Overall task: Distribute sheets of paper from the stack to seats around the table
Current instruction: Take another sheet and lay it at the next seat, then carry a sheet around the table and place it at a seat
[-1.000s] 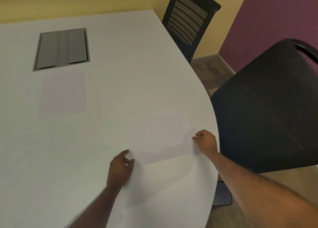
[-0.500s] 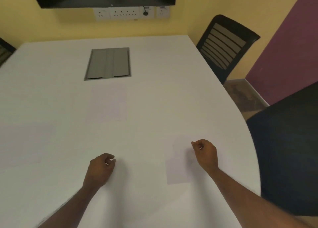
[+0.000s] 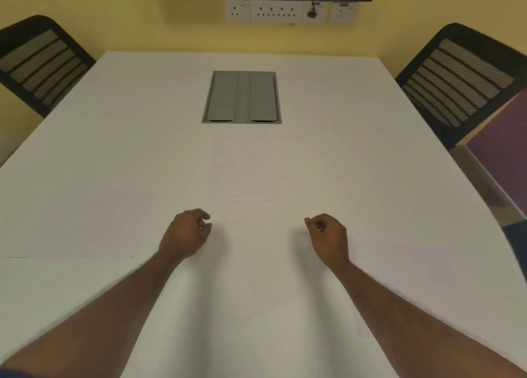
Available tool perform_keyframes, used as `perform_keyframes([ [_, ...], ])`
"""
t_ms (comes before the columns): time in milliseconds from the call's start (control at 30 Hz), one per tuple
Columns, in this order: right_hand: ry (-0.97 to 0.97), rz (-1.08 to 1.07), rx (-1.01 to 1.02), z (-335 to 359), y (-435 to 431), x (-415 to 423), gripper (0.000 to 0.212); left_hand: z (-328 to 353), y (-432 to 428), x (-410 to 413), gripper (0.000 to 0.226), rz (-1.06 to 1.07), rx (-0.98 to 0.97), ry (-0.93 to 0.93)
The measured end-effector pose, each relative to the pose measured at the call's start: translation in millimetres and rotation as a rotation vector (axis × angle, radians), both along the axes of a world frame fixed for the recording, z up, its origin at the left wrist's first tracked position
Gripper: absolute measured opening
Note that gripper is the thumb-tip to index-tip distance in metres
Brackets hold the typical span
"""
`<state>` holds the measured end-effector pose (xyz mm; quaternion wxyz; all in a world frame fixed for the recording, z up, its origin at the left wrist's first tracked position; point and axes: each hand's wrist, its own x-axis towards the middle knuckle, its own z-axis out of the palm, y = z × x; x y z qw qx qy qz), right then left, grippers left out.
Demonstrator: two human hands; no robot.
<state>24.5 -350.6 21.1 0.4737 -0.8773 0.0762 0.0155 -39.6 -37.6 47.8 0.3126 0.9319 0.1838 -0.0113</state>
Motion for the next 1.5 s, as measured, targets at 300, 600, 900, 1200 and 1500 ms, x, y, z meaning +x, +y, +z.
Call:
perform_keyframes([
  [300,0.008,0.052,-0.088,-6.2,77.9,70.7,0.015,-37.9,49.6,67.6,0.046,-0.145,0.075,-0.016],
  [600,0.260,0.059,-0.213,-28.7,115.5,131.5,0.075,-100.5,52.4,89.0,0.068,-0.150,0.233,-0.113],
  [900,0.243,0.027,-0.226,-26.9,125.7,140.8,0.033,-112.5,51.4,88.1,0.065,-0.143,0.360,-0.195],
  [1200,0.206,-0.107,0.009,-28.7,133.5,143.7,0.028,-113.4,52.1,88.3,0.062,-0.128,0.394,-0.190],
  [1500,0.145,-0.183,-0.018,-38.5,126.5,146.1,0.016,-114.5,52.8,90.0,0.059,-0.127,0.408,-0.194],
])
